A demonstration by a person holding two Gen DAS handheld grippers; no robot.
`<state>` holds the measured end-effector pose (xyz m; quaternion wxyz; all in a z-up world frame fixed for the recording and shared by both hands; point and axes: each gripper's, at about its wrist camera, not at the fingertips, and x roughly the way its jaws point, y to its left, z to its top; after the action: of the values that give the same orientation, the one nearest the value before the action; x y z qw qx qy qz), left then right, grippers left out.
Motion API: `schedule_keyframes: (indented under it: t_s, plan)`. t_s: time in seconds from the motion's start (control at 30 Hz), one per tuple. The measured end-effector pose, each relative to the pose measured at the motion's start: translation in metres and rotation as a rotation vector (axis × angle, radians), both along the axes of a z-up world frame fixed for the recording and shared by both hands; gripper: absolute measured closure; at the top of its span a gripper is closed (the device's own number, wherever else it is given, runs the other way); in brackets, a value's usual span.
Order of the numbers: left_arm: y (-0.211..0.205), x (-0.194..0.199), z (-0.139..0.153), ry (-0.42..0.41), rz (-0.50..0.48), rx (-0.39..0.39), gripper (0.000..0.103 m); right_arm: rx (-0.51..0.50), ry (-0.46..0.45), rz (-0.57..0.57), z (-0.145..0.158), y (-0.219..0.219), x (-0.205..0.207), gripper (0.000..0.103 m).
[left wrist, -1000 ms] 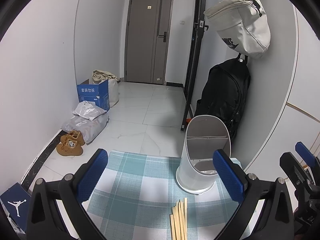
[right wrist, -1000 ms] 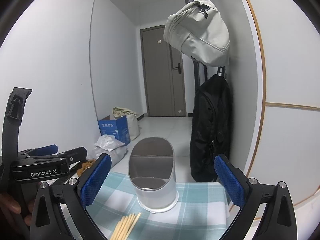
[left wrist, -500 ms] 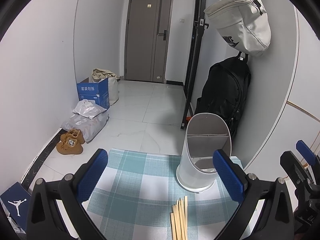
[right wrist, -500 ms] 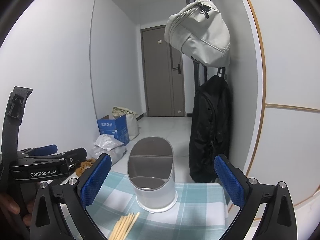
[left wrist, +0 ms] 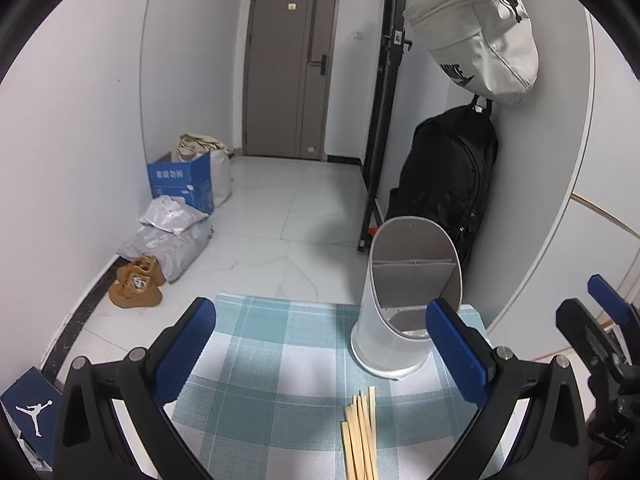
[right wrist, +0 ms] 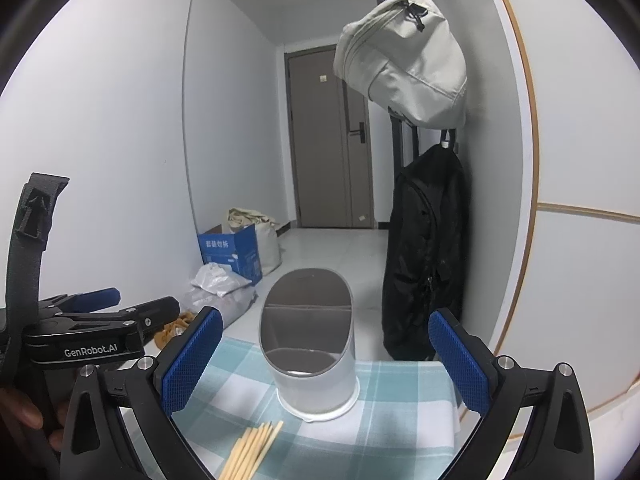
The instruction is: Organize utensils
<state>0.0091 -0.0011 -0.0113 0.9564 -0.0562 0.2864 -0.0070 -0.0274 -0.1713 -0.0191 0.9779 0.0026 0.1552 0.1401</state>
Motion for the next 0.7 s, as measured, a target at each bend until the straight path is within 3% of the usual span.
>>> schedule_keyframes:
  t_s: [0.17,0.3,0.5,0.63,0.7]
  plan:
    - [0.014,0.007,-0.011,0.049,-0.006,-0.019,0.001,-0.023,0.077,0.016,-0.012,0.007,0.009,0.000]
    - [0.029,0.014,-0.020,0.081,0.029,-0.025,0.001,-0.021,0.254,0.063,-0.037,0.019,0.030,0.005]
    - [0.053,0.024,-0.036,0.136,0.058,-0.039,0.001,-0.067,0.538,0.125,-0.088,0.049,0.060,0.029]
    - [0.065,0.030,-0.048,0.181,0.075,-0.037,0.001,-0.114,0.770,0.153,-0.134,0.068,0.081,0.062]
    - [0.069,0.031,-0.054,0.203,0.082,-0.038,0.001,-0.121,0.824,0.152,-0.151,0.073,0.086,0.073]
